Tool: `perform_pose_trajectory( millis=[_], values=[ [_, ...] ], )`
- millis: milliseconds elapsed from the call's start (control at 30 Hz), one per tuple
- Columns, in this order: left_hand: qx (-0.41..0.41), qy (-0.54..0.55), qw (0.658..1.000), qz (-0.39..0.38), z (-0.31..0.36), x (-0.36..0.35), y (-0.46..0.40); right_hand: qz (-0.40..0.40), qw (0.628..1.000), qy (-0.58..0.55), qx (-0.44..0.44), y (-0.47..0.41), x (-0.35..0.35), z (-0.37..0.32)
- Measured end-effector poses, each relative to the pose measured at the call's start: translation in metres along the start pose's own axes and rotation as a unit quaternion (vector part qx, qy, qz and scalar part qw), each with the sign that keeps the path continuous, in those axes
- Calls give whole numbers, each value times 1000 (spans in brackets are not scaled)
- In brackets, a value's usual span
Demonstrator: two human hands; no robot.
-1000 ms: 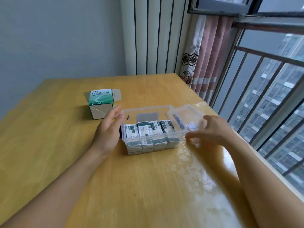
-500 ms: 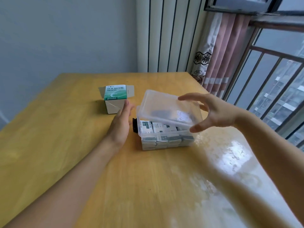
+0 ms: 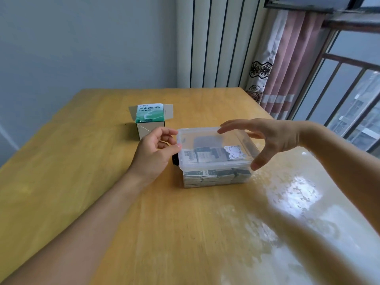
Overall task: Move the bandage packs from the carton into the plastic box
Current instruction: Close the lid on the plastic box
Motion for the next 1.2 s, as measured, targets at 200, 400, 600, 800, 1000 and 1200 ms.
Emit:
perform_pose_trajectory(
  millis=[200, 400, 600, 800, 1000, 1200],
  values=[
    [11, -10, 1000, -20, 2, -5, 0, -29, 999, 8, -34, 1, -2, 7],
    [103, -25, 994, 42, -6, 6, 1, 170, 977, -114, -67, 7, -1, 13],
    [250, -87, 964, -26, -24, -5, 9, 219, 905, -205, -303, 27, -24, 51],
    [221, -73, 971, -48, -19, -15, 10, 267, 900, -183, -292, 24, -21, 45],
    [125, -292, 948, -9, 9, -11, -5, 330, 888, -54, -315, 26, -6, 33],
    [113, -476, 871, -48, 22, -16, -19, 318, 886, 42, -334, 19, -6, 26]
  ],
)
Point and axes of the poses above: each hand's wrist, its own y-axis away from the middle knuckle, its own x-axis out of the back of the hand, z = x × y, the point moved 8 cm from there along -y, towards the middle knuckle, and after that the axes turned 8 degrees about -z, right-handed, at the moved point
